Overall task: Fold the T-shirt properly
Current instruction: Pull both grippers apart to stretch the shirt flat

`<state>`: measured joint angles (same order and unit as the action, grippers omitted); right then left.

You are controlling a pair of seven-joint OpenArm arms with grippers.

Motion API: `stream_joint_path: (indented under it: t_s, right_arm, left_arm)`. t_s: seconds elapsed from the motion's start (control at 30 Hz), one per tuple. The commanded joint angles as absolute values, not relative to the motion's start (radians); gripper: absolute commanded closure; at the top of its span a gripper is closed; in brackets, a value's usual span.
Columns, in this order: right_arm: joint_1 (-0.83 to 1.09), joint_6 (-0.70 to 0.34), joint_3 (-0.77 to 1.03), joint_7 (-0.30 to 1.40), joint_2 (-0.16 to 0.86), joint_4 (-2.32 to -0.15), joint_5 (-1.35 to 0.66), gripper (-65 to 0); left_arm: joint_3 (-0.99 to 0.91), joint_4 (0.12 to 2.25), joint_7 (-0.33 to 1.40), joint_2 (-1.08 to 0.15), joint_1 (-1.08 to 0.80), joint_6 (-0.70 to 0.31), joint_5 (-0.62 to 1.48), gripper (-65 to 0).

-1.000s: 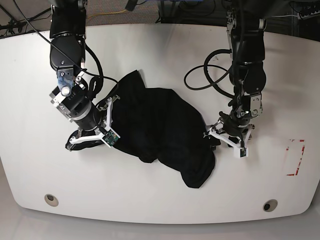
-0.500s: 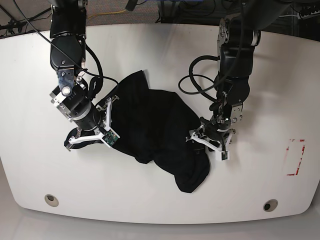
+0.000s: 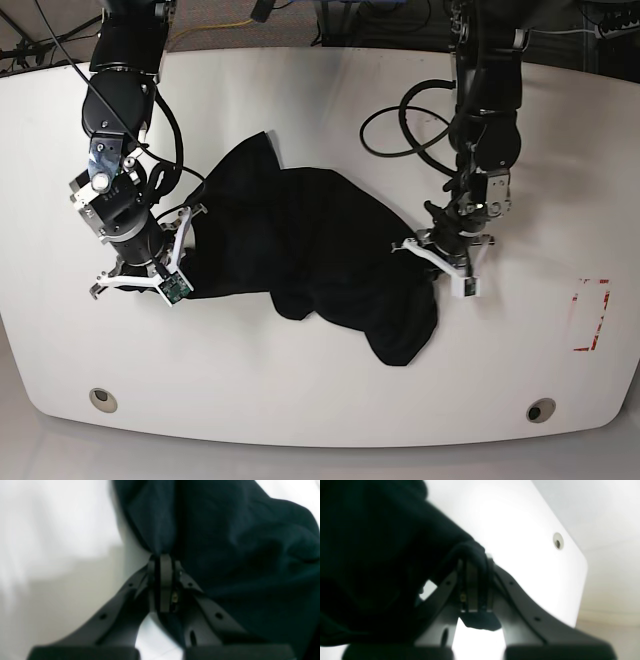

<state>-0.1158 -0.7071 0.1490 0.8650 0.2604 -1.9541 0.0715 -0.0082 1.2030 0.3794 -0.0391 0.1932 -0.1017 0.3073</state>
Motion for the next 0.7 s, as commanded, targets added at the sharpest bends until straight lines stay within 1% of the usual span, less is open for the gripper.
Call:
stream_joint_path:
  t_s: [0.0,0.1,0.27,0.37,0.47,0.53,0.6,0.63,0.67]
  right_arm:
    - [-0.134,-0.698,0.173,0.842,0.268,-1.974,0.070,0.0]
    - [-0.125,-0.698,0.220,0.842,0.268,-1.969,0.070,0.0]
    - [-0.120,-0.698,0.229,0.842,0.251,-1.969,0.070,0.0]
    - [-0.119,-0.698,0.226,0.842,0.248,-1.969,0.070,0.0]
    - [-0.096,-0.698,0.223,0.840,0.246,-1.969,0.070,0.0]
    - [-0.094,-0.698,0.223,0.839,0.243,-1.969,0.070,0.0]
    - [-0.094,-0.698,0.222,0.839,0.213,-1.969,0.071,0.0]
    - [-0.094,-0.698,0.222,0.839,0.203,-1.969,0.073,0.0]
    - [-0.094,-0.698,0.220,0.839,0.194,-1.969,0.074,0.0]
  left_arm:
    - [-0.015,1.389,0.404,-0.071,0.128,-0.099,0.308,0.0]
    - [-0.015,1.549,0.437,-0.117,0.013,-0.099,0.308,0.0]
    - [-0.041,1.755,0.443,-0.211,-0.196,-0.101,0.309,0.0]
    - [-0.068,1.828,0.443,-0.226,-0.300,-0.105,0.309,0.0]
    - [-0.079,1.876,0.443,-0.229,-0.378,-0.153,0.309,-0.8]
    - [-0.107,1.890,0.443,-0.228,-0.407,-0.183,0.308,-8.2]
    - [-0.143,1.894,0.443,-0.217,-0.415,-0.209,0.309,-21.2]
    - [-0.156,1.894,0.443,-0.208,-0.417,-0.217,0.309,-26.4]
    - [-0.176,1.894,0.443,-0.193,-0.418,-0.228,0.309,-34.0]
